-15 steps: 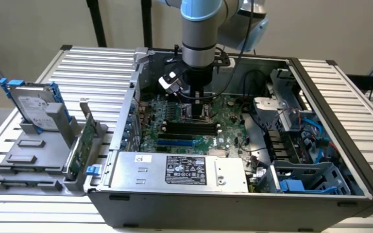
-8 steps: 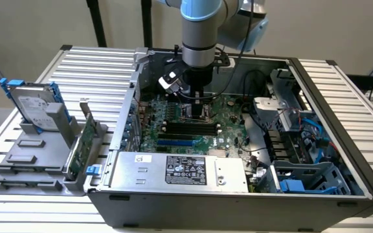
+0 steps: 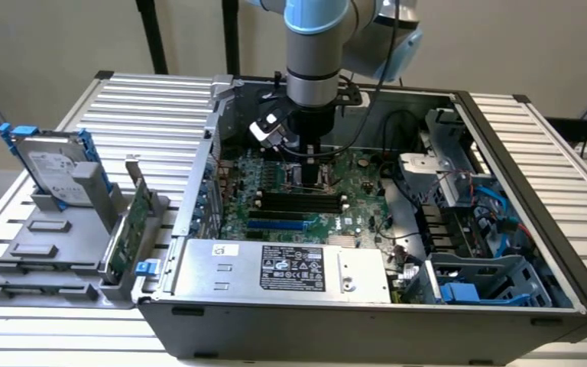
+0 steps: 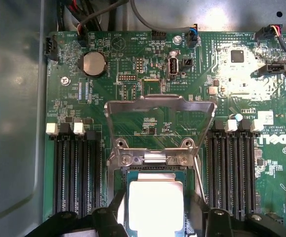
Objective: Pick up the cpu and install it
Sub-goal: 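Place the cpu into insertion slot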
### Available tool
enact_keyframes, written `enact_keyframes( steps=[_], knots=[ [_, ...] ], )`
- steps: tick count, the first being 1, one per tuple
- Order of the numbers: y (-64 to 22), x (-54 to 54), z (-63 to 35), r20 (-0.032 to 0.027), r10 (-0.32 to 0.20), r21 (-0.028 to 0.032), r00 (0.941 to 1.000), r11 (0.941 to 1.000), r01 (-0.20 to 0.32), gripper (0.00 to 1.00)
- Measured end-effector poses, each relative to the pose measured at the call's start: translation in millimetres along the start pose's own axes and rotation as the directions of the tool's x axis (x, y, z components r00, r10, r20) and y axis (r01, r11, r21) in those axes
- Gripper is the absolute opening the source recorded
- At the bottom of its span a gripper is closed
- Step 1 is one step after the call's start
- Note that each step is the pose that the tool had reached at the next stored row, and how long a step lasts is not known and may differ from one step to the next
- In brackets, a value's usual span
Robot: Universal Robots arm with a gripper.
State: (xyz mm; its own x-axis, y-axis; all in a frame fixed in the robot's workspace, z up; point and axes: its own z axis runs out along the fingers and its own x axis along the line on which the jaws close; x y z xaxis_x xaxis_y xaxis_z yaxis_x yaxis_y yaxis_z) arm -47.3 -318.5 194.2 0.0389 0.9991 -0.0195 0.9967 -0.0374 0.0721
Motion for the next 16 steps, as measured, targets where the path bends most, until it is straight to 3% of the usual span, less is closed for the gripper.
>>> enact_keyframes(
  steps=[1, 8, 16],
  knots=[
    [0.0, 0.0, -0.1, 0.0011, 0.000, 0.0002, 1.0000, 1.0000, 0.000, 0.63],
    [0.0, 0.9, -1.3, 0.0036, 0.000, 0.0001, 1.0000, 1.0000, 0.000, 0.63],
    [0.8, 1.0, -11.7, 0.0037, 0.000, 0.0001, 1.0000, 1.0000, 0.000, 0.63]
  ],
)
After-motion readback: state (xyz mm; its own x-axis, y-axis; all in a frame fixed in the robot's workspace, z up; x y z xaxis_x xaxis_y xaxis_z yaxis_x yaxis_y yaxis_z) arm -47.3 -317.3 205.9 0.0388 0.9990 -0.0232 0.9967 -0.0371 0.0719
